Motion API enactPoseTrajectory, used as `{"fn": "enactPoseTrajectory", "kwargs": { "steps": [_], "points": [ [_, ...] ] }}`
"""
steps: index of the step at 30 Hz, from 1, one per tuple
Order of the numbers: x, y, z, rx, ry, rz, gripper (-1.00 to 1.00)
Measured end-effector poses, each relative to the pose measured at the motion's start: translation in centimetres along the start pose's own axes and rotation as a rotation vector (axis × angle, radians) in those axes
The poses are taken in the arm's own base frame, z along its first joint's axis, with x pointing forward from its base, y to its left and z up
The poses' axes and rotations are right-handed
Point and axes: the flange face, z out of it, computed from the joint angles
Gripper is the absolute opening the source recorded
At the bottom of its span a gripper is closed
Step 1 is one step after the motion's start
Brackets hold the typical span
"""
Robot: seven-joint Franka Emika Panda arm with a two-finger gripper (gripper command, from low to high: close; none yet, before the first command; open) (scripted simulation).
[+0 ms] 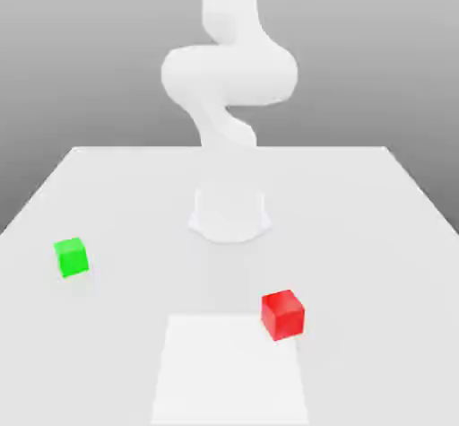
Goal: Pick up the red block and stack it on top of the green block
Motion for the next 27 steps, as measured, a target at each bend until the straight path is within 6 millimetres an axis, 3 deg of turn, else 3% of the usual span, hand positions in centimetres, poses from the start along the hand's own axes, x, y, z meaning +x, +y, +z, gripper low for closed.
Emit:
{"fn": "enactPoseTrajectory", "kwargs": {
  "steps": [5,11,18,24,25,27],
  "points": [
    [-5.3,2.1,12.0,-0.104,-0.158,-0.075,0.0],
    [-14.6,7.3,23.0,-0.234,-0.346,-0.177,0.0],
    [-27.9,17.6,31.6,-0.405,-0.569,-0.314,0.0],
    [-31.5,21.0,35.6,-0.42,-0.591,-0.328,0.0],
    [-31.7,21.2,35.9,-0.42,-0.591,-0.328,-1.0],
    [-31.7,21.2,35.9,-0.42,-0.591,-0.328,-1.0]
  ]
}}
